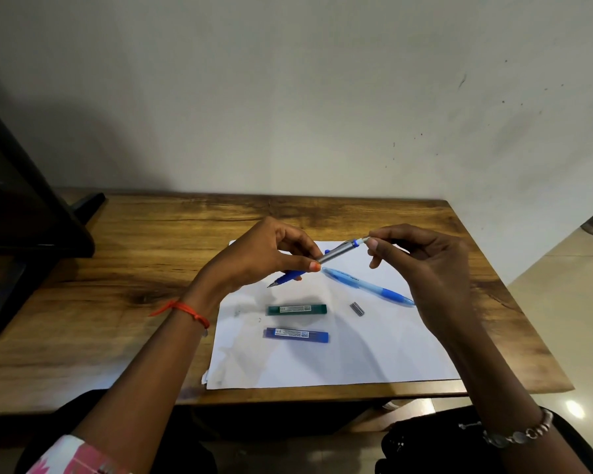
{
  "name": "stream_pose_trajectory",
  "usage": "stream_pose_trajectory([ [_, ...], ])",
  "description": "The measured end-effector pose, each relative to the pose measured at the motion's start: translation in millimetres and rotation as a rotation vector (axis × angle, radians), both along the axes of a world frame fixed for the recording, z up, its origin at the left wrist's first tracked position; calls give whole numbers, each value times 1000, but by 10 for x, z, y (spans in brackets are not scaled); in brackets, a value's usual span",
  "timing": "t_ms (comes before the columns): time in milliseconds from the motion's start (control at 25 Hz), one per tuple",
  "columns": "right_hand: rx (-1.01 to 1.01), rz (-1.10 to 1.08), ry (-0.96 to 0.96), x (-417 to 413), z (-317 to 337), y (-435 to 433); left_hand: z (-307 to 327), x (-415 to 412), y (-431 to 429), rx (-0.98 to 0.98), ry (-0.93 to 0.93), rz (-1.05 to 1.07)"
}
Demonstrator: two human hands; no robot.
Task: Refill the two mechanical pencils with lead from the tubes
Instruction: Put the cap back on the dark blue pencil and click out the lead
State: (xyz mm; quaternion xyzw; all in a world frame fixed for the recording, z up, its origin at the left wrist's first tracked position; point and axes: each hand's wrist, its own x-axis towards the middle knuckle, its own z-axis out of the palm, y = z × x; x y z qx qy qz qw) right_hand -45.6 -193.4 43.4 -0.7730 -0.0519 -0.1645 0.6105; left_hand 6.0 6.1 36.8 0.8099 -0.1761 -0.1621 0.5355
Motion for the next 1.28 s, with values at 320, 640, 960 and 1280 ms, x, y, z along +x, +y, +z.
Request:
stream_pose_trajectory([
  [320, -79, 3, -5, 4, -8, 1, -25, 7, 1, 26, -22, -20],
  [640, -37, 30, -10, 17, -31, 16, -33, 8, -10, 7, 6, -14],
  [960, -8, 59, -4, 26, -21, -16, -32, -12, -38, -47, 13, 27],
  [1280, -22, 93, -10, 45, -12, -26, -66, -14, -55, -86, 70, 2],
])
